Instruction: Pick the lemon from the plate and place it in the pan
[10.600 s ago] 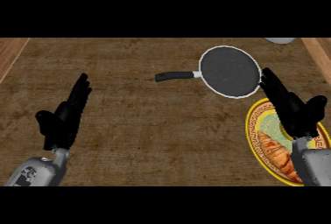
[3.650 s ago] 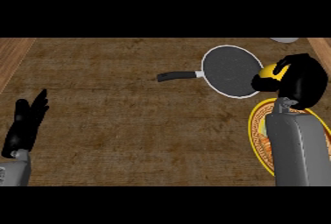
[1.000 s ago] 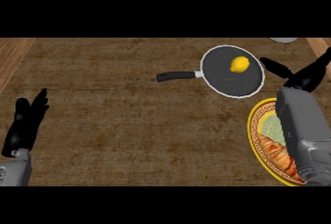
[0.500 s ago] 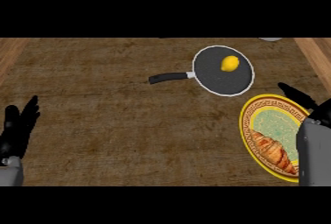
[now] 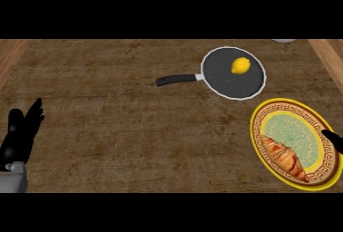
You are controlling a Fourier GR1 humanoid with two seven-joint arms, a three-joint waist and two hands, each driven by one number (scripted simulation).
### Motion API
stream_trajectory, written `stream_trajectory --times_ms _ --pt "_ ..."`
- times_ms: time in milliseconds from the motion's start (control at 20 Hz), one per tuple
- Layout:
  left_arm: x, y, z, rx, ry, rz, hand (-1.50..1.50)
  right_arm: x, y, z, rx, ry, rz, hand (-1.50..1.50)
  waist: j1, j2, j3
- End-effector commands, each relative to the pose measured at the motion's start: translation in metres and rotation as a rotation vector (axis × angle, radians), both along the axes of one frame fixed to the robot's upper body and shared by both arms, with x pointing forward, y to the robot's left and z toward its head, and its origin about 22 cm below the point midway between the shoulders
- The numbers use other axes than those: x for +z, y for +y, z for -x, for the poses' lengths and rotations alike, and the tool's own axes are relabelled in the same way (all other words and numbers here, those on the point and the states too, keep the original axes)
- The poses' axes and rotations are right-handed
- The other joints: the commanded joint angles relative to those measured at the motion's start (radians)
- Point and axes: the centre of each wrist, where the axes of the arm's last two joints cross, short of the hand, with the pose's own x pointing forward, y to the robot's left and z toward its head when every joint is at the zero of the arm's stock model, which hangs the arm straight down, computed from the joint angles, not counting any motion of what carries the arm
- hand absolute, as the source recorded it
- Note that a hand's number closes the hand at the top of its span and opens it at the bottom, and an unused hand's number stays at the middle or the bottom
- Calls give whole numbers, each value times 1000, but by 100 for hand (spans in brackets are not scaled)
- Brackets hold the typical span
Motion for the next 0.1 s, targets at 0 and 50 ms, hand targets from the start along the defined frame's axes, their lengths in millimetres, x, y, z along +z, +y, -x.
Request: stream_trajectory --times_ms 0,50 --pt "-9 -14 4 -5 1 9 0 26 -1 64 16 20 31 -150 7 4 1" --pt "9 2 -1 -2 8 -7 0 33 -6 79 -3 2 16 -150 9 4 1"
